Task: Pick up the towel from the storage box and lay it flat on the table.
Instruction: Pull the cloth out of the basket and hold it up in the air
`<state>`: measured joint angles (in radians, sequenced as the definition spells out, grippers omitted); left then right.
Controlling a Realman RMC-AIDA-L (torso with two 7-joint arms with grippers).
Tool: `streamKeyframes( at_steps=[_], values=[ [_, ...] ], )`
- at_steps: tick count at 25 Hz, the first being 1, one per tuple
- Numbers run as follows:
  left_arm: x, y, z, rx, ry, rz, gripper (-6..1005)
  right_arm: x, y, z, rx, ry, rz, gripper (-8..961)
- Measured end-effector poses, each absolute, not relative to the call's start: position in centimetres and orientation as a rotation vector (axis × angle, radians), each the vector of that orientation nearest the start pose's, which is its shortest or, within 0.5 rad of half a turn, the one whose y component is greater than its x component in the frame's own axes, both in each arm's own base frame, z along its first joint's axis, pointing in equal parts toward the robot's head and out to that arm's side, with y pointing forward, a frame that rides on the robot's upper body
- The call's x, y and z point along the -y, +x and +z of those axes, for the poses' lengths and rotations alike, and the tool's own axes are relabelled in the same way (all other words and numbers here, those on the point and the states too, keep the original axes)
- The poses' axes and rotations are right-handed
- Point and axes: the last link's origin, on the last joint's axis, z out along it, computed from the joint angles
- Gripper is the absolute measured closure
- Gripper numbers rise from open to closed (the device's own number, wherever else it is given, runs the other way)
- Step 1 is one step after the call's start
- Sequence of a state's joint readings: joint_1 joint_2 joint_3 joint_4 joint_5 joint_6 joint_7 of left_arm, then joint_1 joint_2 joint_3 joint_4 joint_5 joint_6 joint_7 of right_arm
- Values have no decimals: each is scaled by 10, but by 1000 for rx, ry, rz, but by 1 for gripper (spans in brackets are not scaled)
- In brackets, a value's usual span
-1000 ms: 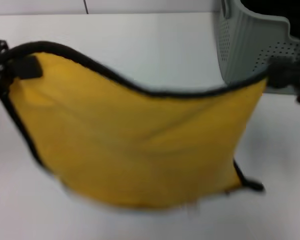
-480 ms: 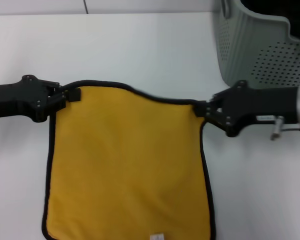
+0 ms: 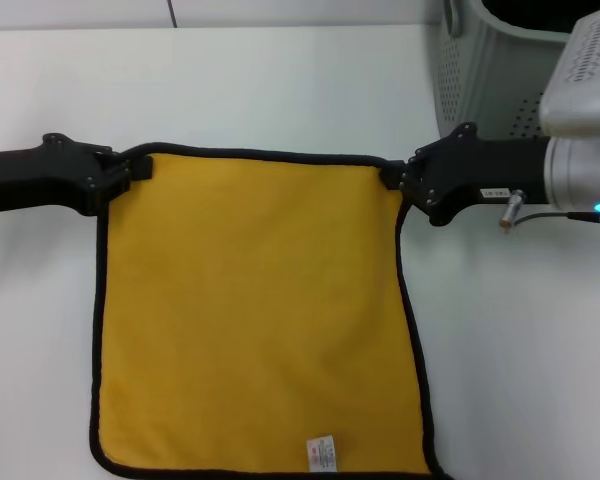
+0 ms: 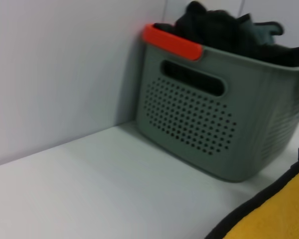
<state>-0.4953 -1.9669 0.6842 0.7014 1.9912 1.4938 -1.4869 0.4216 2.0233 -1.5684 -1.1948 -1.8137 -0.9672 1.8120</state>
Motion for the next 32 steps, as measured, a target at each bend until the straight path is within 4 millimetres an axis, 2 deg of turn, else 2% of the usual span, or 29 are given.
streamKeyframes(
  at_steps=[9, 17, 29, 32],
  values=[
    [-349, -301, 33, 733, -2528, -498, 989, -370, 166, -60, -244, -2625, 248, 818],
    [-352, -301, 31, 731, -2518, -490, 988, -377, 157, -57, -205, -2597, 256, 803],
    [-358, -306, 33, 775, -2450, -482, 977, -380, 162, -58, -181, -2593, 208, 780],
    [-359, -307, 33, 804, -2449, -470, 936, -379, 162, -58, -160, -2568, 200, 774]
  ],
)
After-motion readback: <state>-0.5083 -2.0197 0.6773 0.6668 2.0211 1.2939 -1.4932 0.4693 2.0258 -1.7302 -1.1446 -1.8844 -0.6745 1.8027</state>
